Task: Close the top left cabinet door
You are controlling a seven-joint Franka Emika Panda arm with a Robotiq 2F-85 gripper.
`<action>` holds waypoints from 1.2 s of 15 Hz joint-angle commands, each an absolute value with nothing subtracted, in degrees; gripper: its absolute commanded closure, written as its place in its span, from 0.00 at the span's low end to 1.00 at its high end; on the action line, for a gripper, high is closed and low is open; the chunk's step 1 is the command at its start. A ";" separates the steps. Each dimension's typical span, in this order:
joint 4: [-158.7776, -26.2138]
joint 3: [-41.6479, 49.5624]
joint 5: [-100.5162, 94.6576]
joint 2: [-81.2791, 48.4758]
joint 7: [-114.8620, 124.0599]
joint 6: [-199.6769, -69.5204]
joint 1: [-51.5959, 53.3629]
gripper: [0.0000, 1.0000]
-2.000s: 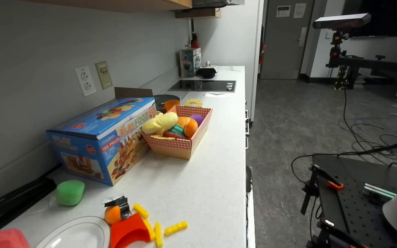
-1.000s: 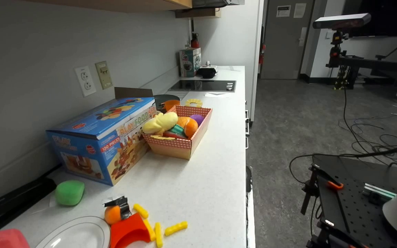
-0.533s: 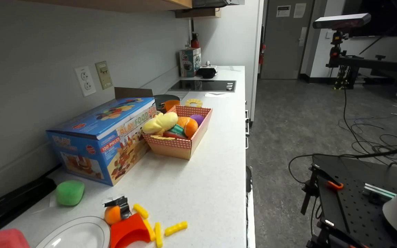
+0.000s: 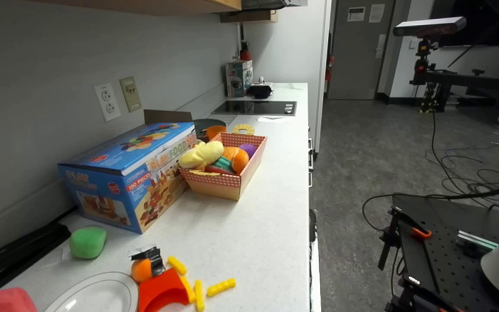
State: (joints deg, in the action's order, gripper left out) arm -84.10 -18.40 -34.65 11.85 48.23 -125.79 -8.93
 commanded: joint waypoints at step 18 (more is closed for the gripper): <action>-105.45 -17.88 -28.24 32.55 52.47 -108.03 -2.57 0.00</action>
State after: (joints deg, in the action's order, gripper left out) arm -101.41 -17.00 -28.93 28.63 49.87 -109.83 -2.70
